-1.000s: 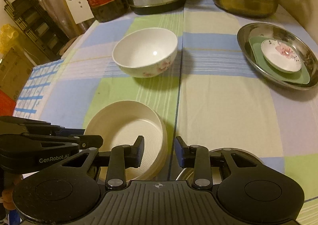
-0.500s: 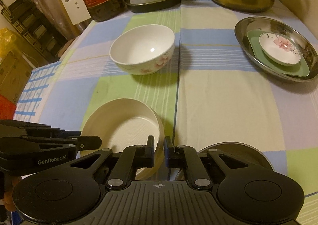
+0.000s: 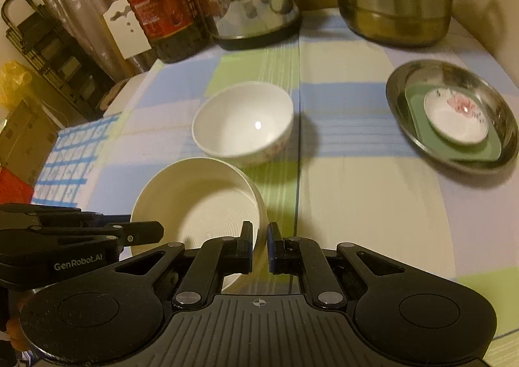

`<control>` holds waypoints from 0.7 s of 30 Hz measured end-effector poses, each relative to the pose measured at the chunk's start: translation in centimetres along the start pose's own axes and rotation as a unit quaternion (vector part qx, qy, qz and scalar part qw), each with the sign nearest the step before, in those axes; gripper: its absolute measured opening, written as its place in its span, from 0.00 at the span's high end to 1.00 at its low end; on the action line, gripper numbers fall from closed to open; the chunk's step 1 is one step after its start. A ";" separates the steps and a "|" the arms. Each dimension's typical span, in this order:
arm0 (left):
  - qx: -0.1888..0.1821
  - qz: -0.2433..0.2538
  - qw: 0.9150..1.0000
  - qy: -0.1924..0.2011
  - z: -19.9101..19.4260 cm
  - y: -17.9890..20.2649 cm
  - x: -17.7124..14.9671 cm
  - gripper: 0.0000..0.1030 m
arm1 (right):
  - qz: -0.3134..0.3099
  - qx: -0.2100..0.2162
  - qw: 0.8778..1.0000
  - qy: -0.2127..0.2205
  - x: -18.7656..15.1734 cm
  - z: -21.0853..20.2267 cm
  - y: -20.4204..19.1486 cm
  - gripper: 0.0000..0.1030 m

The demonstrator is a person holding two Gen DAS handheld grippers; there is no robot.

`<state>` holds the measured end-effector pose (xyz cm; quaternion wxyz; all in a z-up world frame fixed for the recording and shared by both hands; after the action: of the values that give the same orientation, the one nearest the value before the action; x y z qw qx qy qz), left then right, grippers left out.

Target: Organize plates and bowls

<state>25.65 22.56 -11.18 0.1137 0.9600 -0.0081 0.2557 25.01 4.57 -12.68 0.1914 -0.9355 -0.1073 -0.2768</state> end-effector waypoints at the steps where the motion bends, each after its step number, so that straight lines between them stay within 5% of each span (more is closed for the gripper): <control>1: 0.001 0.001 1.000 0.005 -0.2 0.0 0.5 0.86 | 0.000 0.000 1.000 0.004 0.5 -0.2 -0.1 0.91; 21: -0.003 0.004 0.999 0.037 2.4 -0.2 10.0 0.86 | 0.028 0.001 0.998 0.051 10.2 0.8 1.1 0.91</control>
<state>35.52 22.62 -8.33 0.1159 0.9495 -0.0086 0.2913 34.14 4.83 -7.92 0.2054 -0.9226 -0.0711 -0.3188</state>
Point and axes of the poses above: each gripper's, at about its wrist camera, not at the fingertips, and z roughly the way its jaws point, y to its right, x to its top, the point moved 4 cm from there along z, roughly the way its jaws point, and after that the axes turned 2 degrees about -x, right-handed, at the moved point
